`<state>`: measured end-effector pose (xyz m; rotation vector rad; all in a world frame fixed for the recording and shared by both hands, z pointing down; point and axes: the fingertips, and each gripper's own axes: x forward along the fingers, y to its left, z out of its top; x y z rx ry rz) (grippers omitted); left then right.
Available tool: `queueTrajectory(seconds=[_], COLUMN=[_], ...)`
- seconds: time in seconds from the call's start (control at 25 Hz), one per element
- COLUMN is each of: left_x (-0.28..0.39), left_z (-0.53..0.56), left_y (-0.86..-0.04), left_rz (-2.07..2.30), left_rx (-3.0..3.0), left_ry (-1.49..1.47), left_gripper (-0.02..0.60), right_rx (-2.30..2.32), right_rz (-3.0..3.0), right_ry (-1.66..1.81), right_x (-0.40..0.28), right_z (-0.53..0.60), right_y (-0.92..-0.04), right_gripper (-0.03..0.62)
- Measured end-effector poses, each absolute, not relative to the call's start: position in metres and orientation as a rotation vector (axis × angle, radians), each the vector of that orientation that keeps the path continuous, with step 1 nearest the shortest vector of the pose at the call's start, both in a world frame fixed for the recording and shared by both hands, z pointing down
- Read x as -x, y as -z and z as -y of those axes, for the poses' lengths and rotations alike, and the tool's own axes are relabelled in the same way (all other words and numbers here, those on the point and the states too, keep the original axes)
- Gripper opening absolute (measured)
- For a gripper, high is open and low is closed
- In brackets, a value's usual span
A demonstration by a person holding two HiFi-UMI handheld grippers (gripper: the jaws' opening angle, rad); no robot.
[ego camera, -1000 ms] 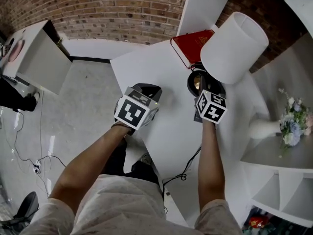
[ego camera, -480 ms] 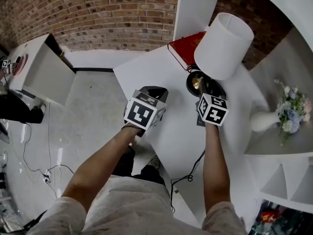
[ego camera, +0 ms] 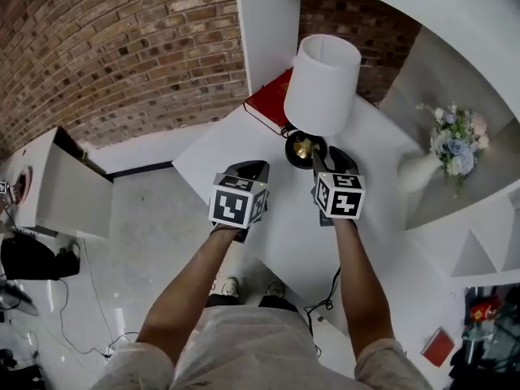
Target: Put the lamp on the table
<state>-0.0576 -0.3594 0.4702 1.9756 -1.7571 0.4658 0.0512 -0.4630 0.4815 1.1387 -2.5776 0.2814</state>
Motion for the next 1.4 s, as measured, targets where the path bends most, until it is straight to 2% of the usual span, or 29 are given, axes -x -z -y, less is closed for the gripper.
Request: queueTrajectory(seconds=[0.72,1.04,1.4], left_x=[0.057,0.079,0.099], left_z=[0.358,0.334,0.319], left_y=[-0.431,-0.417,-0.398], left_rz=[1.559,1.515,1.464], left_rx=[-2.244,-2.326,-2.402], left_ry=[-0.469,-0.476,-0.451], left_gripper=[-0.003,-0.003,-0.003], right_rx=[-1.311,-1.387,-1.489], right_rz=[2.440,2.424,2.400], right_ry=[-0.285,-0.313,-0.346], right_x=[-0.057,-0.055,-0.054], right_z=[0.394,0.358,0.323], right_y=[-0.436,-0.414,-0.391], right_gripper=[0.149,0.144,0.080])
